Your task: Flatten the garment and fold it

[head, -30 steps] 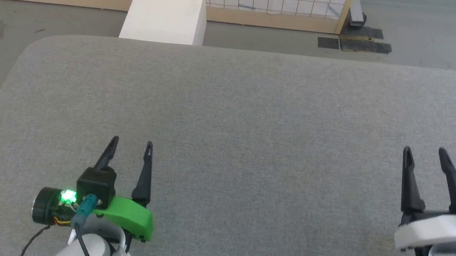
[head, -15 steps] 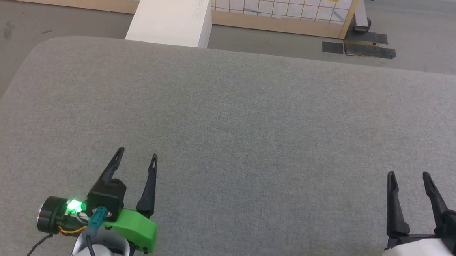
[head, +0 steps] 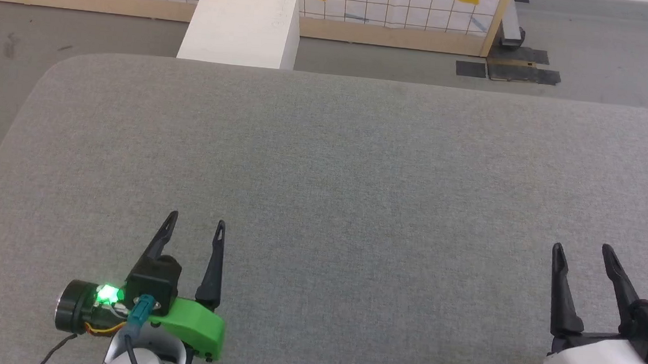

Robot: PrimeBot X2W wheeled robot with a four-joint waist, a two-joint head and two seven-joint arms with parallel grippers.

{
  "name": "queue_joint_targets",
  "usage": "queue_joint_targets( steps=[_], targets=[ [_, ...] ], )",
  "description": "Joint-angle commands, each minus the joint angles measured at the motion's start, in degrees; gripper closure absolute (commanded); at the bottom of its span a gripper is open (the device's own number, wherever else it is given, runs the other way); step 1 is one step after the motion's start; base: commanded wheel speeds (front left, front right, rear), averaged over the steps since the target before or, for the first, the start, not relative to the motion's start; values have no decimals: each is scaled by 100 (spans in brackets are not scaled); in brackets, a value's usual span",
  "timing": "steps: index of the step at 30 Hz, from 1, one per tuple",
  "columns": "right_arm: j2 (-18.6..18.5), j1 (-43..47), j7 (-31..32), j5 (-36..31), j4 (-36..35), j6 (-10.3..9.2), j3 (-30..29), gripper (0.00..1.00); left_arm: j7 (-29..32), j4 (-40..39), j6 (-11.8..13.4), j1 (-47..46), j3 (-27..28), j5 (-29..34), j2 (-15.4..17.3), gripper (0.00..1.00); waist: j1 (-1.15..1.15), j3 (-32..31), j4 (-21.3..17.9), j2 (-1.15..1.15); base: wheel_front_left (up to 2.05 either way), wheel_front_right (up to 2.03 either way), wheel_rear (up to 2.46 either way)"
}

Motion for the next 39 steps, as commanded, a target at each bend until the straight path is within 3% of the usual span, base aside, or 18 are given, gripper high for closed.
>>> queue_joint_targets(
  steps=[1,4,5,39],
  targets=[
    [17,15,-26,43,-26,-8,-14,0,-37,9,-32,5,29,-22,-29,0,0,7,-1,0,0,0,0],
    [18,-14,-24,70,-31,-8,-3,0,-41,-26,-149,-6,39,-97,-36,0,0,36,-1,0,0,0,0],
    [0,-1,1,41,-1,1,-2,100,0,-30,-149,0,20,-79,-38,100,0,34,-1,0,0,0,0],
    [2,-51,243,-9,-16,-1,184,100,347,-67,-762,294,989,661,-671,100,0,-112,-58,0,0,0,0]
  ],
)
